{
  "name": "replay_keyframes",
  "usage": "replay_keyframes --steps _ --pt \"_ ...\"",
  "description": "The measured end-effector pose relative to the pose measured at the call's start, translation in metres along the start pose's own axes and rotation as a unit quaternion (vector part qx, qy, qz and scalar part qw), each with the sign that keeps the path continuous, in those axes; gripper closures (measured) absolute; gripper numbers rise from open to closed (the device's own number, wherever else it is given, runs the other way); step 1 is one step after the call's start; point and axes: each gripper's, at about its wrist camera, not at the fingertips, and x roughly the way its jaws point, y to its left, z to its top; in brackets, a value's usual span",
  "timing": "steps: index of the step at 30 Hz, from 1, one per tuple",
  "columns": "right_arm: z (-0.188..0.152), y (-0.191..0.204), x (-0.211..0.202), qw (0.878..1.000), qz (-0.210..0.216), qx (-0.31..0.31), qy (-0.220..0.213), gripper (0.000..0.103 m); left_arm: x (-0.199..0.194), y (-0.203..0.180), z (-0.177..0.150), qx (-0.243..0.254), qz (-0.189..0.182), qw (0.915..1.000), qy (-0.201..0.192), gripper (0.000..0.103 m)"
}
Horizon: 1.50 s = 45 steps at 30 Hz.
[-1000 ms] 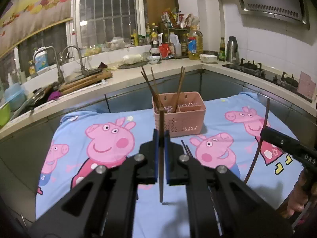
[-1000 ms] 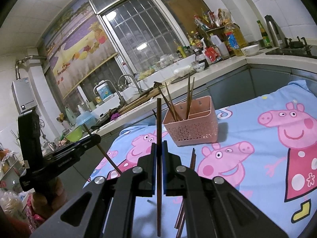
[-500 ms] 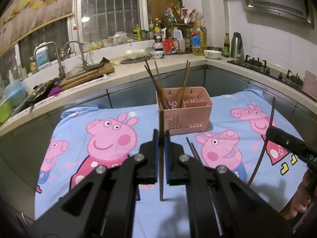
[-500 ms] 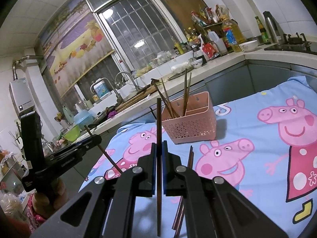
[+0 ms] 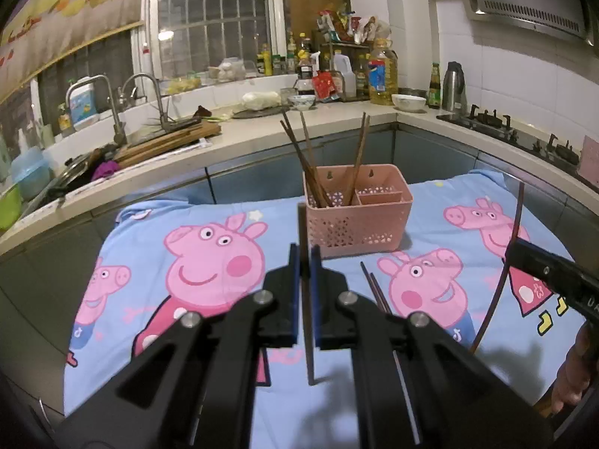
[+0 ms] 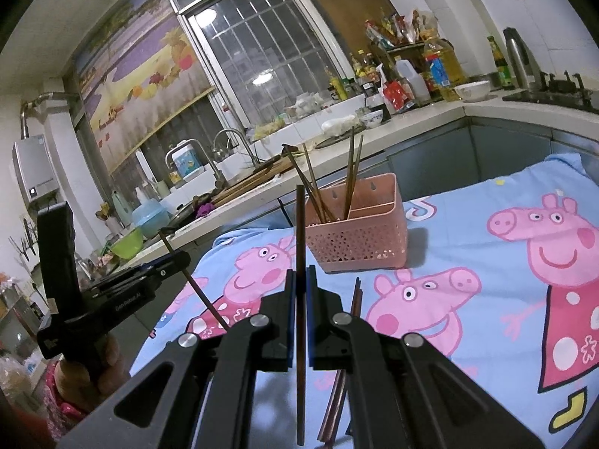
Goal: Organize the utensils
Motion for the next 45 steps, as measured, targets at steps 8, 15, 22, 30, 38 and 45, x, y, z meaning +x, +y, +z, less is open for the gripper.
replay_keyframes --steps 8,15,22,30,38,45 --pt "0.004 0.014 0.012 0.999 -0.015 -0.043 -0.004 0.103 0.007 0.007 0.003 -0.005 0.005 1.0000 -0.005 0.098" --pt "0.002 0.019 0.027 0.998 -0.019 -0.055 0.008 0.103 0.013 0.013 0.005 -0.009 0.010 0.9999 -0.007 0.097" --pt "0.001 0.027 0.037 0.997 -0.026 -0.076 0.014 0.103 0.018 0.019 0.004 -0.016 0.016 0.9997 -0.011 0.097" --pt "0.001 0.027 0.043 0.996 -0.029 -0.079 0.015 0.103 0.019 0.021 0.004 -0.018 0.016 0.9996 -0.011 0.097" --pt "0.008 0.022 0.044 0.995 -0.052 -0.087 -0.001 0.103 0.024 0.026 0.004 -0.023 0.011 0.9996 -0.010 0.097" --pt "0.008 0.013 0.048 0.994 -0.069 -0.089 -0.001 0.103 0.020 0.027 0.007 -0.035 -0.005 0.9992 -0.018 0.098"
